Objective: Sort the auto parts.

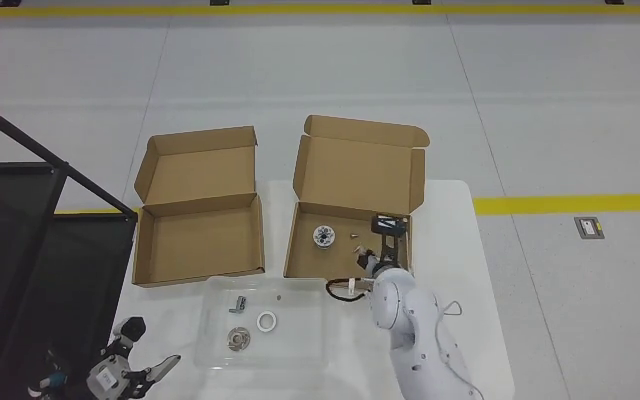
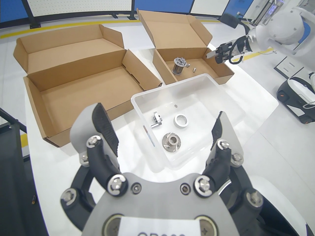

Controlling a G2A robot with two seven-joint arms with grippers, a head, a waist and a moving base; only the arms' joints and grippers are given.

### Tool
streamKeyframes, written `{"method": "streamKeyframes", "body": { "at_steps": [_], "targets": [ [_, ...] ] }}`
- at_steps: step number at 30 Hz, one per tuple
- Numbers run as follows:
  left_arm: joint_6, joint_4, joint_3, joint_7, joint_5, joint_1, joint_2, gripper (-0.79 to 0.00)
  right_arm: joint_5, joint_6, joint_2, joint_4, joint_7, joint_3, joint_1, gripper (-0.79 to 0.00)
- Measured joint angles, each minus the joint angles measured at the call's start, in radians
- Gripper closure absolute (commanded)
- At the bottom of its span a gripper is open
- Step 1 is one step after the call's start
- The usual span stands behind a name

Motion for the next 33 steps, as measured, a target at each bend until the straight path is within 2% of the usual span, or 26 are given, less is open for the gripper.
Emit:
{"method": "streamKeyframes", "body": {
  "at_steps": [4,9,14,19,22,23,24,27,33],
  "targets": [
    [-0.036,-0.044,-0.008,0.002,0.078,0.015,0.002,-0.785,-0.023,-0.087,0.01,-0.187,-0.055,-0.038,-0.144,-0.391],
    [-0.028,-0.125,0.002,-0.027,0.208,0.027,0.005,-0.785,-0.051,-0.236,0.027,-0.346,-0.126,-0.078,-0.292,-0.391],
    [-0.004,-0.226,0.046,-0.126,0.311,-0.003,0.01,-0.785,-0.085,-0.427,0.054,-0.486,-0.2,-0.078,-0.449,-0.446],
    [0.032,-0.311,0.141,-0.273,0.421,-0.07,0.015,-0.785,-0.139,-0.586,0.084,-0.597,-0.316,-0.05,-0.629,-0.486],
    [0.061,-0.337,0.213,-0.358,0.479,-0.12,0.017,-0.785,-0.15,-0.688,0.103,-0.637,-0.395,-0.008,-0.726,-0.576],
    [0.065,-0.341,0.236,-0.38,0.495,-0.133,0.017,-0.785,-0.151,-0.717,0.109,-0.645,-0.421,0.008,-0.752,-0.711],
    [0.069,-0.343,0.257,-0.398,0.509,-0.145,0.017,-0.785,-0.154,-0.745,0.114,-0.651,-0.445,0.023,-0.776,-0.785],
    [0.082,-0.344,0.308,-0.435,0.529,-0.173,0.017,-0.785,-0.182,-0.834,0.13,-0.66,-0.481,0.058,-0.836,-0.785],
    [0.082,-0.344,0.307,-0.434,0.527,-0.173,0.017,-0.785,-0.183,-0.841,0.132,-0.66,-0.478,0.062,-0.842,-0.785]
  ]
}}
